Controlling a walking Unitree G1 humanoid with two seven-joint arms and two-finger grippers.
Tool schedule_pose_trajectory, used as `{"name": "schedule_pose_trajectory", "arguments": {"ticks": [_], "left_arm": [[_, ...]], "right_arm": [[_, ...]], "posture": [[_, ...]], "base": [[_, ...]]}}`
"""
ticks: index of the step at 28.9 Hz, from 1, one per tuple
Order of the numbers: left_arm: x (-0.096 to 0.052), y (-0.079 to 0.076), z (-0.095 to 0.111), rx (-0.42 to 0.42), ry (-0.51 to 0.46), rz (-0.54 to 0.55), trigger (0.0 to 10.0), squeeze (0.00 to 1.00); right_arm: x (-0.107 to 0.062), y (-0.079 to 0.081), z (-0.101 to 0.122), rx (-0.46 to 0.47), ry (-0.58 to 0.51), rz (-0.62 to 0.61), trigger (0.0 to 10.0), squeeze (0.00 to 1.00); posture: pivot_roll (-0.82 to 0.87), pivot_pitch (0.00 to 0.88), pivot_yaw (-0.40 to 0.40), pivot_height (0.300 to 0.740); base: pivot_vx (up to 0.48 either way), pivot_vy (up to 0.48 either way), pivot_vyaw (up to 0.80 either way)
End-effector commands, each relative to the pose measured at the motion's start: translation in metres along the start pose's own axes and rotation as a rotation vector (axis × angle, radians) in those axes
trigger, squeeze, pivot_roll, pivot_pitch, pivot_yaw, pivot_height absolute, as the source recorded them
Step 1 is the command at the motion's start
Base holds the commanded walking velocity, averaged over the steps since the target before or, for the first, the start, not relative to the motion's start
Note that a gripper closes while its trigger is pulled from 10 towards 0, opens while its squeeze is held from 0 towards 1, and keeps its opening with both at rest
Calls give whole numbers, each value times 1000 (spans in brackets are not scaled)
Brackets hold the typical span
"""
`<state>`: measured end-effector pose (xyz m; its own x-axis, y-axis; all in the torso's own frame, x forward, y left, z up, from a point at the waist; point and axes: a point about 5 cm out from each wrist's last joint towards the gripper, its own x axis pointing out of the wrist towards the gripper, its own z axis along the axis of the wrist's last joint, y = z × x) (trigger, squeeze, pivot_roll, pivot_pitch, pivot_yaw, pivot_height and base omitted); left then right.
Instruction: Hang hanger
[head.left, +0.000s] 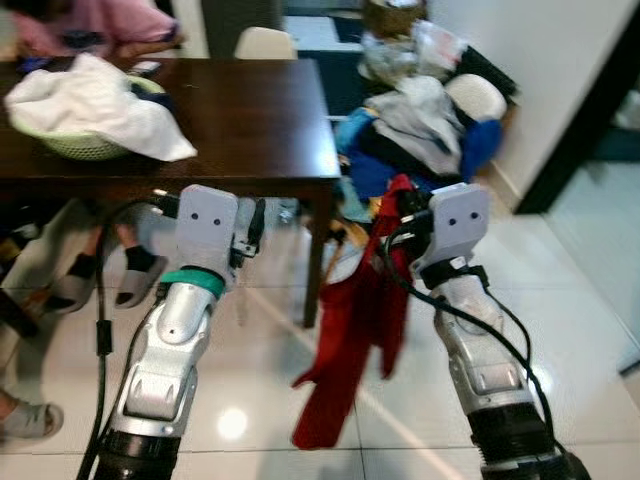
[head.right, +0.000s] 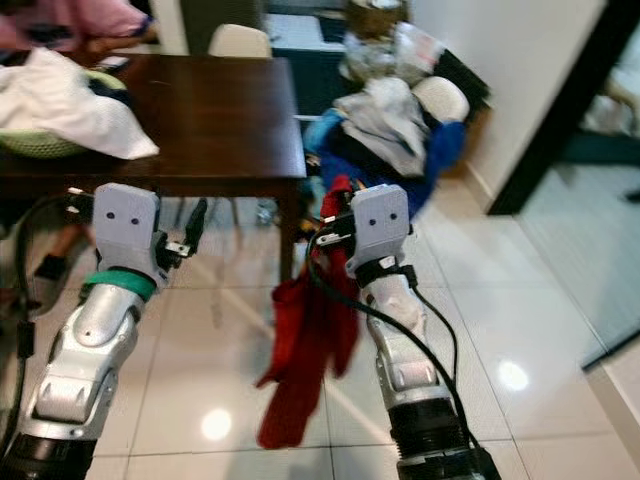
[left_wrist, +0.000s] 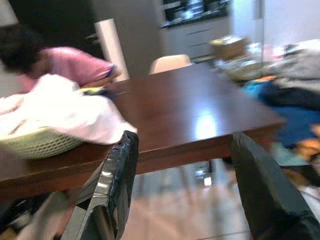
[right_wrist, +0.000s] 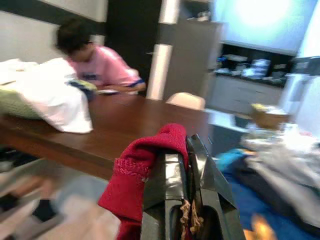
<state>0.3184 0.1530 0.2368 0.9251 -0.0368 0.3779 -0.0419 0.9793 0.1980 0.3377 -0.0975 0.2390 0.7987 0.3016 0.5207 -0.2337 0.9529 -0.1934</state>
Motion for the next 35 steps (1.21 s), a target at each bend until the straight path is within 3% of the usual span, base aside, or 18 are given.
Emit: {"name": "schedule_pose_trajectory", "arguments": {"ticks": [1,5,15,21,24,27,30,31,33,35], "left_arm": [[2,-6,5,-3,-16,-16,10000,0],[5,-5,9,-3,-27,-8,10000,0],[3,-6,10,-17,-24,-13,10000,0],[4,-6,12,-17,-30,-12,10000,0],[5,-6,16,11,-54,-14,10000,0],[5,-7,17,18,-59,-20,10000,0],[5,-8,17,17,-58,-23,10000,0],[4,-8,16,18,-56,-26,10000,0],[4,-8,16,18,-56,-26,10000,0],[4,-11,15,17,-52,-31,10000,0]], "right_arm": [[-1,-9,1,2,-12,-31,10000,0],[2,-10,5,1,-28,-40,10000,0],[4,-35,7,47,-18,-187,10000,0],[3,-40,10,47,-34,-210,10000,0],[9,-39,26,31,-100,-176,10000,0],[29,-37,68,2,-263,-119,10000,0],[35,-38,82,2,-313,-115,10000,0],[45,-41,106,-7,-397,-107,10000,0],[45,-41,106,-7,-397,-107,10000,0],[68,-41,166,-29,-603,-48,10000,0]], "posture": [[8,98,23,740],[8,99,21,740],[4,105,21,740],[1,109,23,740],[5,111,25,740],[4,112,32,740],[6,113,33,740],[5,112,33,740],[5,112,33,740],[1,105,27,740]], "base": [[454,0,0],[454,0,0],[454,0,0],[454,0,0],[454,0,0],[454,0,0],[454,0,0],[454,0,0],[454,0,0],[454,0,0]]}}
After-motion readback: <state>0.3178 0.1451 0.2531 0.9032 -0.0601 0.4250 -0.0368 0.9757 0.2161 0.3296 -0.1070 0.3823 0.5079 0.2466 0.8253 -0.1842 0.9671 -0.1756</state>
